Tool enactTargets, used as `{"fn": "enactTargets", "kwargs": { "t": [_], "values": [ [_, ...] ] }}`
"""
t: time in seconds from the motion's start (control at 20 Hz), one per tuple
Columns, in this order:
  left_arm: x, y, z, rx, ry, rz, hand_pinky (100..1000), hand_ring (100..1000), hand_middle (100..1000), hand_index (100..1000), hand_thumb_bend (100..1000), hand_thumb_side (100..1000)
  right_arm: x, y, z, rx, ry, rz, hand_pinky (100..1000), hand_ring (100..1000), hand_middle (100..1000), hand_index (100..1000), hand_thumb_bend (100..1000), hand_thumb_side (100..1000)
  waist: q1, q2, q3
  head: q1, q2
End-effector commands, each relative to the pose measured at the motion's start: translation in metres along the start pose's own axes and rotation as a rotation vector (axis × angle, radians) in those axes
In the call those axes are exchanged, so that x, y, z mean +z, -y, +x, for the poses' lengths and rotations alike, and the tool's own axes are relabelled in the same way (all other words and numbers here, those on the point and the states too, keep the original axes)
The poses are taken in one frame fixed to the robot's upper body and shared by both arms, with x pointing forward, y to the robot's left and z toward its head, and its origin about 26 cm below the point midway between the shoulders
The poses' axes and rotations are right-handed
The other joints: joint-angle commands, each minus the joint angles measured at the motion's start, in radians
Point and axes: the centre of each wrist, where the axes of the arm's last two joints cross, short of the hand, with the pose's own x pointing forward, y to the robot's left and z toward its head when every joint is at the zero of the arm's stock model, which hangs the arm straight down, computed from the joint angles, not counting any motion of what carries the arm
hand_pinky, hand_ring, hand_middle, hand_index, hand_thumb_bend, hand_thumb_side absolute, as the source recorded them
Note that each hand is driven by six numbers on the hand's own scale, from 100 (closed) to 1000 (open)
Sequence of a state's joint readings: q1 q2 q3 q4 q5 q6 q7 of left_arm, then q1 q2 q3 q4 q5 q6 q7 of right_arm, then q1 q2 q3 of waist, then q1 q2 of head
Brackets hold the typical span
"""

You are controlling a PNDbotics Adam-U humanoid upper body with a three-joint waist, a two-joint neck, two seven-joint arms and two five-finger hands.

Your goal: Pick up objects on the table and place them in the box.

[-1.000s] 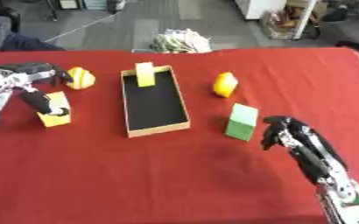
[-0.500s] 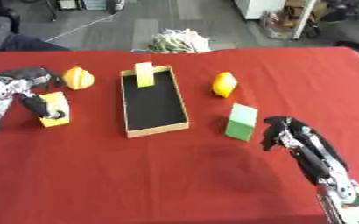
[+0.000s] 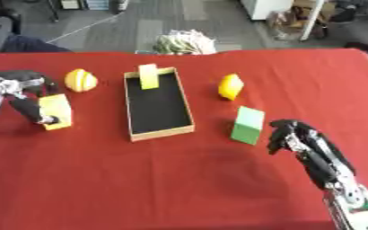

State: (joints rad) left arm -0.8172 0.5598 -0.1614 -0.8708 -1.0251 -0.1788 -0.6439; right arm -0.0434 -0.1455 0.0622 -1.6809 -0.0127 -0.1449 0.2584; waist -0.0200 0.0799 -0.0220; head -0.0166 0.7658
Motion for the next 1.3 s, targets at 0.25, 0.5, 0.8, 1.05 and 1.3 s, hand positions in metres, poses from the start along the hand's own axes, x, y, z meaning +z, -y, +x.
{"fn": "enactTargets", "kwargs": {
  "t": [0.25, 0.5, 0.8, 1.05, 1.3],
  "values": [
    [0.009, -0.006, -0.013, -0.057, -0.071, 0.039, 803, 721, 742, 859, 542, 294, -0.002, 0.003, 0.004, 0.007, 0.012, -0.004, 491, 524, 515, 730, 100, 596, 0.001, -0.023, 0.000, -0.007, 0.004],
    [0.008, -0.003, -0.011, -0.054, -0.064, 0.083, 805, 726, 755, 865, 534, 285, -0.002, 0.003, 0.003, 0.006, 0.010, -0.005, 491, 524, 515, 730, 100, 601, 0.000, -0.023, -0.001, -0.008, 0.004],
    [0.005, 0.000, -0.009, -0.034, -0.050, 0.137, 808, 728, 766, 878, 525, 277, -0.002, 0.003, 0.003, 0.005, 0.009, -0.006, 491, 524, 515, 730, 100, 606, 0.000, -0.022, -0.002, -0.010, 0.004],
    [0.004, 0.002, -0.009, -0.025, -0.049, 0.147, 797, 711, 744, 867, 511, 281, -0.002, 0.003, 0.003, 0.005, 0.008, -0.008, 491, 524, 515, 730, 100, 610, 0.000, -0.022, -0.002, -0.012, 0.004],
    [0.003, 0.006, -0.009, -0.028, -0.046, 0.090, 726, 600, 606, 782, 449, 283, -0.002, 0.003, 0.003, 0.005, 0.006, -0.009, 491, 525, 516, 731, 100, 615, 0.002, -0.021, -0.002, -0.016, 0.004]
  ]
}}
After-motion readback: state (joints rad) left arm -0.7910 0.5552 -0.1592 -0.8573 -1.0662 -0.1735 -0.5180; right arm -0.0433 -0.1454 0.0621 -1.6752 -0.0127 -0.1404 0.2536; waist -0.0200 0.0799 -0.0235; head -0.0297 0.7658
